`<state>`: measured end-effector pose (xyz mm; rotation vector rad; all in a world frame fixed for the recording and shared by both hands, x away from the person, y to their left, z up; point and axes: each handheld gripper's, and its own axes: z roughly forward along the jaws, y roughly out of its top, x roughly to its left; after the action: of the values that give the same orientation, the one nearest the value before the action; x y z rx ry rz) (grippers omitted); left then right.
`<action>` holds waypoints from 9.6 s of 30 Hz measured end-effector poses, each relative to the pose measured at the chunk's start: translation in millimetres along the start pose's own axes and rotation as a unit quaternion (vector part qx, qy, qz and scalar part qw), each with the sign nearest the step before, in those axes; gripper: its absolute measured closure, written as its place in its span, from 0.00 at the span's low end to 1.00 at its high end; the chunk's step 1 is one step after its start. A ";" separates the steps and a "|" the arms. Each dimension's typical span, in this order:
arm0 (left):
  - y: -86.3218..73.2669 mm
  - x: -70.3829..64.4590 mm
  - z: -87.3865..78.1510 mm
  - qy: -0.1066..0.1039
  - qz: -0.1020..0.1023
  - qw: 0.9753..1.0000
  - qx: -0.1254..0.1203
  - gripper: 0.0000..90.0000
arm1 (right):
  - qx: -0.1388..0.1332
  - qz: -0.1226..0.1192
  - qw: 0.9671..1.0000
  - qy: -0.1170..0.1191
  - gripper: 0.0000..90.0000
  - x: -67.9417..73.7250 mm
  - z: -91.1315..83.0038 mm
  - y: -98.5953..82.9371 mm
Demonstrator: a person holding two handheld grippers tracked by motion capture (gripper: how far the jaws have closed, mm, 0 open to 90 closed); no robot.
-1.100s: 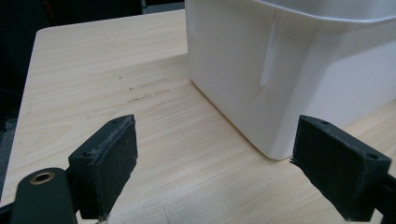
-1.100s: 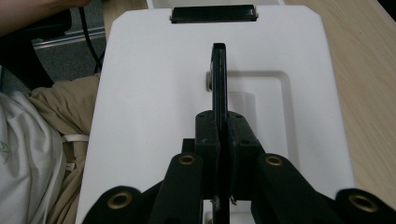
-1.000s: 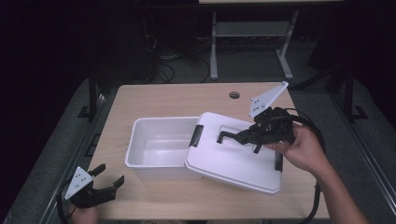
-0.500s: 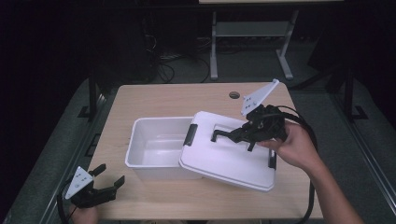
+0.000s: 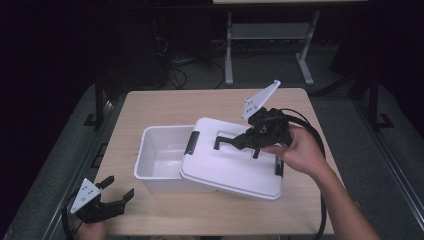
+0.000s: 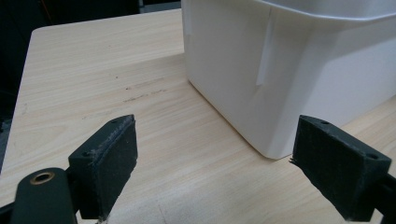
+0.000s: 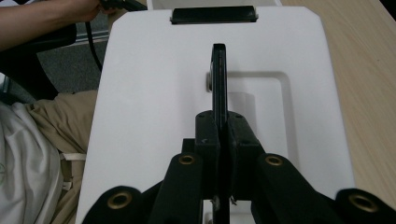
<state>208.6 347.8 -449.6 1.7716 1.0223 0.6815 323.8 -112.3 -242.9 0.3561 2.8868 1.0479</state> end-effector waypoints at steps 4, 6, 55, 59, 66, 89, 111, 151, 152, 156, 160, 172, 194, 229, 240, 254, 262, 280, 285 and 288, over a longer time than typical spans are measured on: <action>-0.2 0.4 -0.7 0.001 -0.001 1.000 -0.001 0.14 | 0.003 -0.008 1.000 0.003 0.94 -0.8 5.7 9.1; -0.3 0.5 -0.8 0.001 -0.002 1.000 -0.001 0.14 | 0.003 -0.010 1.000 0.005 0.94 -1.0 9.5 14.3; -5.5 8.0 -8.4 0.010 -0.017 1.000 -0.008 0.14 | 0.029 -0.070 0.995 0.059 0.94 -11.6 85.2 104.7; -4.5 6.3 -6.9 0.007 -0.014 1.000 -0.007 0.14 | 0.034 -0.069 0.995 0.058 0.94 -16.7 92.4 105.3; -4.8 7.0 -7.4 0.007 -0.015 1.000 -0.007 0.14 | 0.036 -0.066 0.995 0.058 0.94 -20.7 97.1 106.1; -5.7 5.9 -7.9 0.004 -0.016 1.000 -0.008 0.14 | 0.046 -0.073 0.994 0.068 0.94 -33.7 120.7 108.8; -4.8 6.3 -9.2 0.008 -0.016 1.000 -0.008 0.14 | 0.048 -0.080 0.992 0.083 0.94 -41.5 140.1 112.3; -2.7 2.9 -9.0 0.005 -0.012 1.000 -0.010 0.14 | 0.015 -0.049 0.996 0.073 0.83 -29.6 106.4 82.7; -2.6 2.9 -8.9 0.005 -0.012 1.000 -0.011 0.14 | 0.015 -0.046 0.996 0.073 0.82 -29.8 105.2 80.5; -3.1 2.9 -8.8 0.004 -0.011 1.000 -0.009 0.14 | 0.016 -0.034 0.997 0.066 0.80 -32.9 98.9 71.5; -2.9 2.4 -9.0 0.005 -0.008 1.000 -0.006 0.14 | 0.015 -0.027 0.998 0.058 0.79 -34.9 92.6 63.1; -2.3 0.9 -8.0 0.003 -0.006 1.000 -0.005 0.14 | 0.017 -0.009 0.999 0.037 0.75 -35.1 74.3 42.7; -2.6 0.7 -8.3 0.006 -0.006 1.000 -0.005 0.14 | 0.017 0.017 1.000 0.003 0.67 -37.4 45.4 16.3; -3.0 -1.1 -7.4 0.004 -0.003 1.000 -0.001 0.14 | 0.013 0.068 0.997 -0.037 0.62 -38.0 15.8 -47.4; -3.1 -2.2 -6.8 0.005 -0.001 1.000 0.001 0.14 | 0.013 0.088 0.995 -0.039 0.61 -37.3 10.0 -76.5; -2.8 -2.7 -6.5 0.006 0.001 1.000 0.002 0.14 | 0.012 0.111 0.993 -0.039 0.59 -35.3 12.0 -104.9; -2.7 -3.5 -6.4 0.006 0.002 1.000 0.004 0.14 | 0.012 0.125 0.991 -0.035 0.59 -33.0 16.3 -122.5; -3.4 -3.5 -5.6 0.007 0.003 1.000 0.008 0.14 | 0.007 0.150 0.988 -0.030 0.57 -30.7 24.7 -155.5; -3.7 -3.7 -5.6 0.008 0.003 1.000 0.009 0.14 | 0.005 0.154 0.988 -0.030 0.57 -29.4 24.6 -162.7; -3.7 -4.5 -5.5 0.008 0.003 1.000 0.007 0.14 | 0.005 0.158 0.987 -0.028 0.57 -28.8 25.4 -168.9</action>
<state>200.6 347.1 -450.8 1.7843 1.0346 0.6942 321.5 -228.6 -371.2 0.8519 2.8477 1.0399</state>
